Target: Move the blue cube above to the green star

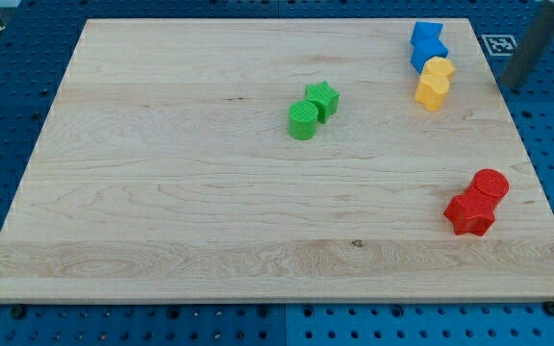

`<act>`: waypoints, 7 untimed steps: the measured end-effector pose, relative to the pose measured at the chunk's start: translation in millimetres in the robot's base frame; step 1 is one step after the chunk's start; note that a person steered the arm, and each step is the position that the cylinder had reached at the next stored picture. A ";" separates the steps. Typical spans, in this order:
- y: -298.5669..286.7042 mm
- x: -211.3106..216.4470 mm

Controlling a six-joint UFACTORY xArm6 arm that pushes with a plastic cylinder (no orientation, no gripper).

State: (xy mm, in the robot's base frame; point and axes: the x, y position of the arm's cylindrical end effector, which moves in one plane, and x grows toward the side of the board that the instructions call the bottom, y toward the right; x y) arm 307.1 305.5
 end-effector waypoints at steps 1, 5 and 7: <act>-12.5 -21.5; -126.8 -23.0; -182.5 -26.5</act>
State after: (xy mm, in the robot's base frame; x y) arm 280.7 123.0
